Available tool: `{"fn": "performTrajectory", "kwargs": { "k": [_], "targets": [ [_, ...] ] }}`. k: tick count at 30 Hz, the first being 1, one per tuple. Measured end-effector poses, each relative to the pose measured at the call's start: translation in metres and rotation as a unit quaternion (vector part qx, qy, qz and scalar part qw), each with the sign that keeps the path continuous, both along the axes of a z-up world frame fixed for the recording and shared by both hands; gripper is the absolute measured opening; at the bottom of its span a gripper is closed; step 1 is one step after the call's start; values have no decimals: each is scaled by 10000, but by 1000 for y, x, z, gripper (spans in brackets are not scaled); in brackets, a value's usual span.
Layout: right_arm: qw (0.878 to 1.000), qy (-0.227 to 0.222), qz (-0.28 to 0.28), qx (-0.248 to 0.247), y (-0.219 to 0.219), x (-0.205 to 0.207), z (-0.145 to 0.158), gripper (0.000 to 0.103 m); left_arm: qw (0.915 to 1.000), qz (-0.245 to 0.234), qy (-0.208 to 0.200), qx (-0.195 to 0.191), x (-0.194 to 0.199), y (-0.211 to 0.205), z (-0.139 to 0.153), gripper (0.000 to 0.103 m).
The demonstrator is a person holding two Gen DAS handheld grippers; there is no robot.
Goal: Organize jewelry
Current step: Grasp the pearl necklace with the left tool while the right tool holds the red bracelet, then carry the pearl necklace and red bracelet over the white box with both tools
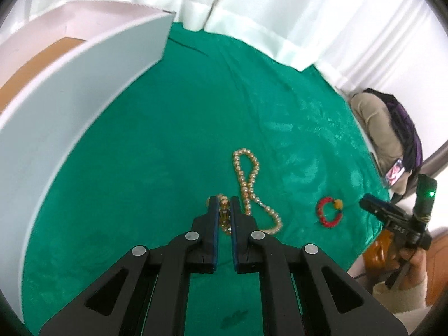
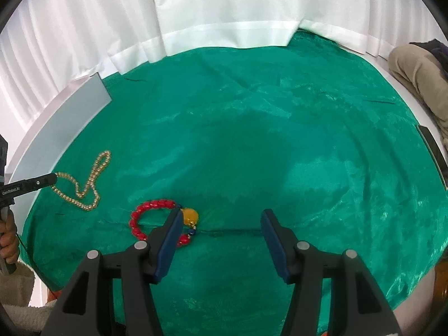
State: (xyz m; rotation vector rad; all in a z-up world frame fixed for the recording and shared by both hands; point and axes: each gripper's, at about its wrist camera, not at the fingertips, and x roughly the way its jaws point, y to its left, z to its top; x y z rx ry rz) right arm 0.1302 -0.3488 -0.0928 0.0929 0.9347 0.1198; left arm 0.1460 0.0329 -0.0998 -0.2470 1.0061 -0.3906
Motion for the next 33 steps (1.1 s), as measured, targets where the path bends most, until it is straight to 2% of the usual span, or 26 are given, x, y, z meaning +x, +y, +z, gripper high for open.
{"fn": "performTrajectory", "kwargs": {
  "k": [6,10,12,13,14,16,20,28,33],
  "targets": [
    [9941,325,953,-403,37,11,-22,59,9999,105,61,39,-5,1,-8,5],
    [9901,284,1151,-754,52,21,-38,58,9997,156,3,207,-10,0,-8,5],
    [9904,233,1095,-806,52,24,-39,49,9996,159,-13,231,-12,0,-7,5],
    [9905,210,1109,-787,53,24,-38,25,9996,156,-16,233,-13,0,-6,5],
    [9905,223,1115,-774,53,24,-36,18,9996,158,-20,224,-14,0,-5,5],
    [9912,270,1103,-674,51,24,-32,18,9998,147,-59,152,-16,-1,1,5],
    [9944,160,1028,-173,42,15,-6,18,9996,80,-248,-124,-19,2,29,5],
    [9922,-484,1144,58,48,3,66,18,9955,81,-854,-406,-30,18,119,5],
    [9871,-807,1354,272,63,9,103,18,9929,192,-1052,-528,-38,41,171,5]
  ]
}}
